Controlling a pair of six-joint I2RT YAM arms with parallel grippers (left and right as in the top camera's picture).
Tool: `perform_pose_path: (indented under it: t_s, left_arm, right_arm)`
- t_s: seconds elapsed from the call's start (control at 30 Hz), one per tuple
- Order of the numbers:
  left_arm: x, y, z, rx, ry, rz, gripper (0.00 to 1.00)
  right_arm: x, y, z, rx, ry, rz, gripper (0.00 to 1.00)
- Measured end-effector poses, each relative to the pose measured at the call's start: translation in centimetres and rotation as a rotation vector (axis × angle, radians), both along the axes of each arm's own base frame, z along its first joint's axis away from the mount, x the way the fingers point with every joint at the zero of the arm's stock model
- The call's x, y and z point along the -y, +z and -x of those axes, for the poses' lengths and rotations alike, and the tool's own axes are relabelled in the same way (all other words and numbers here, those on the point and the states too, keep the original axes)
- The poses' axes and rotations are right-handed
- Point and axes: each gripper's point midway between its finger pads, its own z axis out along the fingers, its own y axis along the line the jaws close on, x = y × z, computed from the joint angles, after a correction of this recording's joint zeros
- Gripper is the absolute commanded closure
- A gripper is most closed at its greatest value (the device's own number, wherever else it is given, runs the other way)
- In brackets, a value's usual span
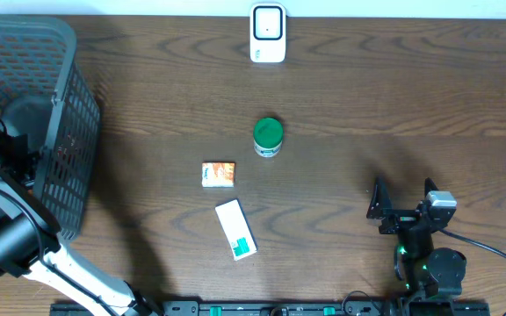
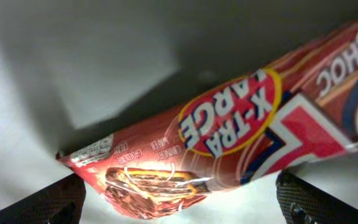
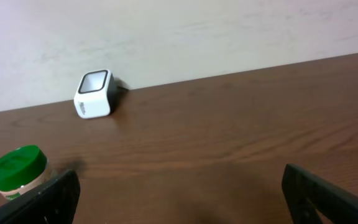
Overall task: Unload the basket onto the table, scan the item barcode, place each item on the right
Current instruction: 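Reach into the basket and grasp the red TOP chocolate bar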
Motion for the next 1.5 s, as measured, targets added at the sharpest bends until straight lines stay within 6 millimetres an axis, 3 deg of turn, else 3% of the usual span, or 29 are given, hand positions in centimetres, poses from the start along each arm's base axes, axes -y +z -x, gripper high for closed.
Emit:
perform_pose_path:
  t_s: [0.1,0.27,0.47,0.53,0.63,0.7,0.8,0.83,0.87,0.93,1.07,1.2,1.5]
  left_arm:
    - [0.5,-0.1,-0.4,0.018,-0.037,0.028,0.02]
    - [1.0,-0.1,-0.3,0.022,-0.074,0.056,0.21]
    - [1.7,0.0,-0.1,0.02,-0.09,0.092,0.24]
    - [2.0,0.0,-0.1,0.022,-0.085,0.108,0.33]
    - [2.3,0.0,-0.2,0.031,-0.073,0.121,0.55]
    - [2.4,0.0,-0.3,0.038,-0.064,0.13,0.59]
    - [2.7,0.1,-0.4,0.045,-0.051,0.142,0.58]
    - [2.8,0.1,-0.5,0.049,-0.049,0.149,0.46]
    - [2.9,0.1,-0.6,0.053,-0.048,0.154,0.21]
    - [3.2,0.1,-0.8,0.064,-0.036,0.168,0.04]
    - [3.3,0.5,-1.3,0.089,-0.033,0.164,0.0]
    - [2.7,0.8,-2.1,0.128,-0.071,0.13,0.02]
    - [1.3,4.1,-6.6,0.311,-0.273,-0.043,0.02]
  right_arm:
    - [0.0,0.0,0.0,0.0,0.0,0.0,0.01]
    - [0.0,0.0,0.0,0.0,0.0,0.0,0.01]
    - [0.0,0.0,0.0,0.0,0.0,0.0,0.01]
    - [0.0,0.0,0.0,0.0,0.0,0.0,0.01]
    - [0.0,0.0,0.0,0.0,0.0,0.0,0.01]
    - [0.0,0.0,0.0,0.0,0.0,0.0,0.01]
    - [0.0,0.0,0.0,0.0,0.0,0.0,0.01]
    - [0.0,0.0,0.0,0.0,0.0,0.0,0.01]
    - [0.0,0.0,0.0,0.0,0.0,0.0,0.01]
    - [0.0,0.0,0.0,0.0,0.0,0.0,0.01]
    - [0.0,0.0,0.0,0.0,0.0,0.0,0.01]
    - [0.0,0.0,0.0,0.0,0.0,0.0,0.01]
    - [0.0,0.0,0.0,0.0,0.0,0.0,0.01]
